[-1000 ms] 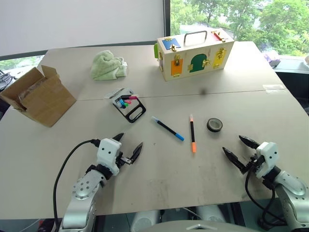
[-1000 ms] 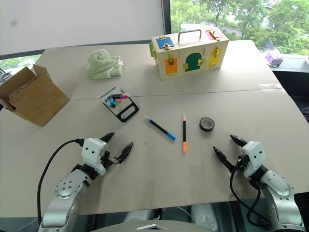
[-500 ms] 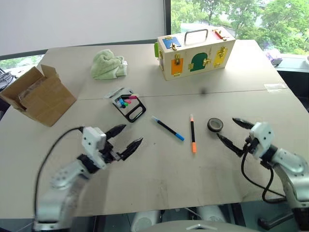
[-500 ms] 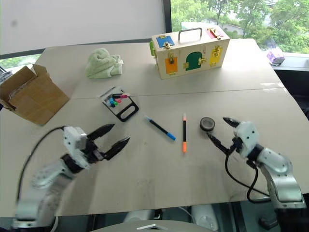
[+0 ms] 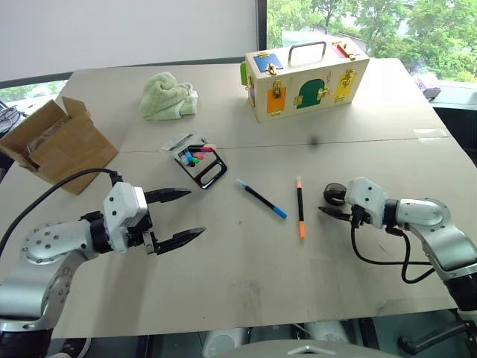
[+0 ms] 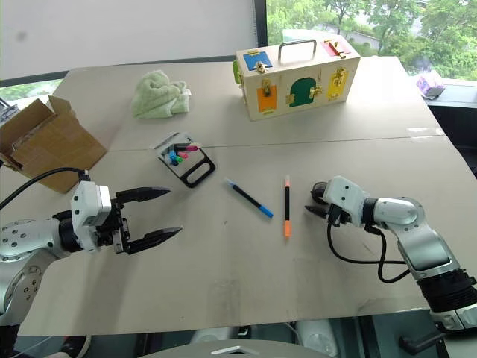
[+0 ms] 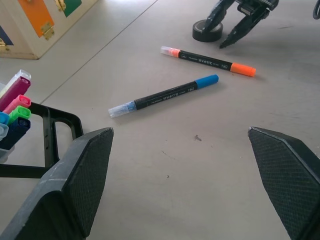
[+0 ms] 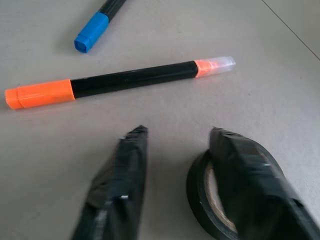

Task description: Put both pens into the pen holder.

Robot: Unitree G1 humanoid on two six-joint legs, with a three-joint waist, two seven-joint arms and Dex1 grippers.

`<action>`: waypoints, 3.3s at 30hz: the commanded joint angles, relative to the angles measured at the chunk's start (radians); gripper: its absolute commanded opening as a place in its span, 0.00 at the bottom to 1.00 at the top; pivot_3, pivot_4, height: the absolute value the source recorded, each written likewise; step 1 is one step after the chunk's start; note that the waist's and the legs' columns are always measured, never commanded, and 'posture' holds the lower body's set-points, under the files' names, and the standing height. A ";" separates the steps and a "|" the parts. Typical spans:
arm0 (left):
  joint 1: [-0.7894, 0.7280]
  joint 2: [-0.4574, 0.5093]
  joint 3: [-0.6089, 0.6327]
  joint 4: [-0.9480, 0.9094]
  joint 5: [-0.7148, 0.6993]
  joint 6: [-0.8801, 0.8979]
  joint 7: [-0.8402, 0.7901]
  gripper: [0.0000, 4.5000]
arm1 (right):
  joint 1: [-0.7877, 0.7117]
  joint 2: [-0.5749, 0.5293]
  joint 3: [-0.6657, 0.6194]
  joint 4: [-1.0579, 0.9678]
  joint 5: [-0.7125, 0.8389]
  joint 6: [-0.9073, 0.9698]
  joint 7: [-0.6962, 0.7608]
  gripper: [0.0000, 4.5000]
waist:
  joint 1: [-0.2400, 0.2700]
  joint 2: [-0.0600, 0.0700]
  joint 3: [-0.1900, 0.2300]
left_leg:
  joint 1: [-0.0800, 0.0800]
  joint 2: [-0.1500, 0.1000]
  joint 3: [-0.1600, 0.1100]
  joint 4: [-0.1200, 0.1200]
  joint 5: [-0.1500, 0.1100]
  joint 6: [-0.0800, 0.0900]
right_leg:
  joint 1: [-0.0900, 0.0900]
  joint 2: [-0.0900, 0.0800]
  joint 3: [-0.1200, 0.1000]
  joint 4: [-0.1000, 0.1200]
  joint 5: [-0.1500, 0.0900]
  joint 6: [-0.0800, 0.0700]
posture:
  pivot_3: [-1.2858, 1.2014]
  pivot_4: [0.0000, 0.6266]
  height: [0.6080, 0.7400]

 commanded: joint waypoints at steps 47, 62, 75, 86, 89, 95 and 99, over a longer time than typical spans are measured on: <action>-0.097 -0.012 -0.022 -0.096 -0.087 0.156 -0.015 1.00 | 0.040 -0.039 -0.106 -0.065 0.043 0.287 -0.102 0.69 | -0.008 0.001 0.001 | 0.001 0.000 -0.002 0.008 -0.002 0.003 | 0.004 0.001 -0.002 0.004 0.000 0.000 | 0.52 0.24 1.00; -0.099 -0.009 -0.021 -0.104 -0.087 0.167 -0.011 1.00 | 0.022 -0.033 -0.096 -0.057 0.029 0.257 -0.067 0.00 | -0.006 0.001 0.000 | 0.002 0.000 -0.002 0.008 -0.001 0.002 | 0.005 0.001 -0.003 0.004 0.000 0.000 | 0.52 0.24 1.00; -0.188 -0.084 -0.071 -0.121 -0.160 0.205 0.028 1.00 | 0.020 -0.160 -0.342 0.165 0.026 0.308 -0.156 0.08 | -0.002 0.001 0.001 | 0.001 0.000 -0.002 0.009 -0.001 0.001 | 0.005 0.001 -0.003 0.004 0.000 0.000 | 0.52 0.24 1.00; -0.215 -0.091 -0.097 -0.083 -0.125 0.190 0.023 1.00 | -0.009 -0.156 -0.439 0.074 0.192 0.413 -0.095 0.74 | -0.005 0.002 0.001 | 0.002 0.000 0.001 0.009 -0.002 0.003 | 0.004 0.002 0.000 0.007 0.000 0.000 | 0.52 0.24 1.00; -0.211 -0.087 -0.098 -0.076 -0.117 0.187 0.012 1.00 | -0.020 -0.105 -0.403 -0.083 0.297 0.476 -0.074 0.74 | -0.005 0.002 0.001 | 0.002 0.000 0.000 0.009 -0.002 0.004 | 0.004 0.002 0.000 0.007 0.000 0.000 | 0.52 0.24 1.00; -0.182 -0.064 -0.085 -0.051 -0.090 0.176 -0.008 1.00 | -0.152 0.113 -0.135 -0.234 0.253 0.666 -0.287 0.74 | -0.015 0.002 0.002 | 0.002 0.001 0.000 0.009 -0.002 0.004 | 0.004 0.002 0.000 0.009 0.000 0.000 | 0.52 0.24 1.00; -0.146 -0.045 -0.065 -0.033 -0.064 0.152 -0.031 1.00 | -0.246 0.230 0.041 -0.238 0.215 0.791 -0.362 0.74 | -0.019 0.002 0.002 | 0.001 0.000 0.000 0.010 0.000 0.001 | -0.001 0.001 0.001 0.012 0.000 0.000 | 0.52 0.24 1.00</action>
